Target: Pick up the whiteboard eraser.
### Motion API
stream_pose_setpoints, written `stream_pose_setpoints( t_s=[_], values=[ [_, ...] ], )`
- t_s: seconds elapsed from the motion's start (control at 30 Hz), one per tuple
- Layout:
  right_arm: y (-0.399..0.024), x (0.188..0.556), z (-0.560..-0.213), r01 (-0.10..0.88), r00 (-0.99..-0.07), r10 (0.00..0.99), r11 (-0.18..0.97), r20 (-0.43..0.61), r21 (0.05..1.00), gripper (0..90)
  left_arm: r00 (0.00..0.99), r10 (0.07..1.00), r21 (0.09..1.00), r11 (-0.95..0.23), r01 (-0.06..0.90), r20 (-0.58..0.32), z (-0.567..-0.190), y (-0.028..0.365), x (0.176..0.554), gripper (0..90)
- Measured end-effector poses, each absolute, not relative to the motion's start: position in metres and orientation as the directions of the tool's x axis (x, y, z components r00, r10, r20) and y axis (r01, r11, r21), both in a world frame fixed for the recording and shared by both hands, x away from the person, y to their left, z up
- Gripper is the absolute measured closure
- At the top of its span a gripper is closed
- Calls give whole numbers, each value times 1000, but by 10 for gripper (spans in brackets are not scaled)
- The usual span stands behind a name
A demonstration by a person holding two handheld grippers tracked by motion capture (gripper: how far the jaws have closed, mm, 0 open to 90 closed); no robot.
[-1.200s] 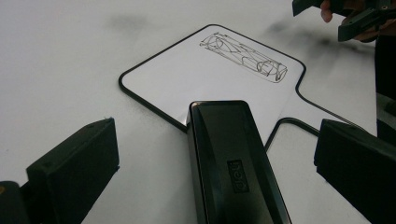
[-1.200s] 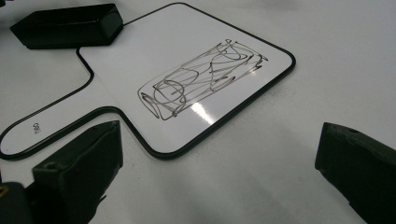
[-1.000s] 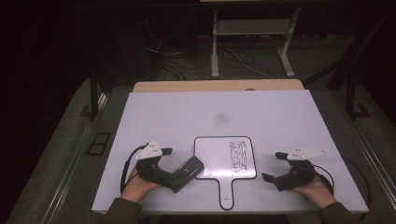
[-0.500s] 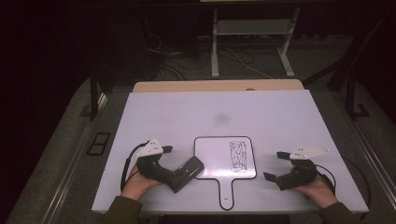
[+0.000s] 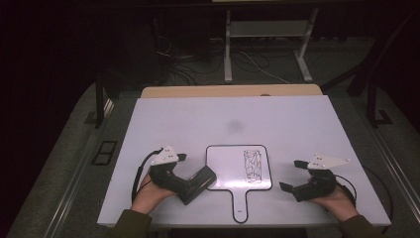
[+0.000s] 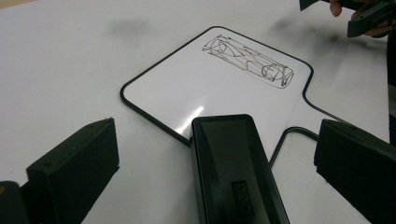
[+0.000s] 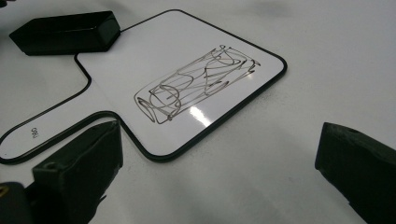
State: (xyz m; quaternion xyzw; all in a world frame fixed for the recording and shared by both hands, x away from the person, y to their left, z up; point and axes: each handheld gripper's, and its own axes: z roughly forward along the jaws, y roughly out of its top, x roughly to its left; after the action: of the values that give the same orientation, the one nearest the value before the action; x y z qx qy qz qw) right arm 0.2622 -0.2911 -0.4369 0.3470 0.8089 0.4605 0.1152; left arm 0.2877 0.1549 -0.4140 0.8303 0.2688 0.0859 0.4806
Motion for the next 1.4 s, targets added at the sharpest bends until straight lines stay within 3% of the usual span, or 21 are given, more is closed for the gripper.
stream_pose_setpoints(
  t_s=[0.87, 1.4],
  values=[
    [-290, 263, -438, 459, -731, 668, 329, 140, 825, 0, 849, 523, 794, -482, 371, -79, -421, 132, 283, 24],
    [-290, 263, -438, 460, -732, 667, 330, 141, 824, 0, 852, 518, 739, -546, 395, -73, -428, 132, 278, 131]
  ],
)
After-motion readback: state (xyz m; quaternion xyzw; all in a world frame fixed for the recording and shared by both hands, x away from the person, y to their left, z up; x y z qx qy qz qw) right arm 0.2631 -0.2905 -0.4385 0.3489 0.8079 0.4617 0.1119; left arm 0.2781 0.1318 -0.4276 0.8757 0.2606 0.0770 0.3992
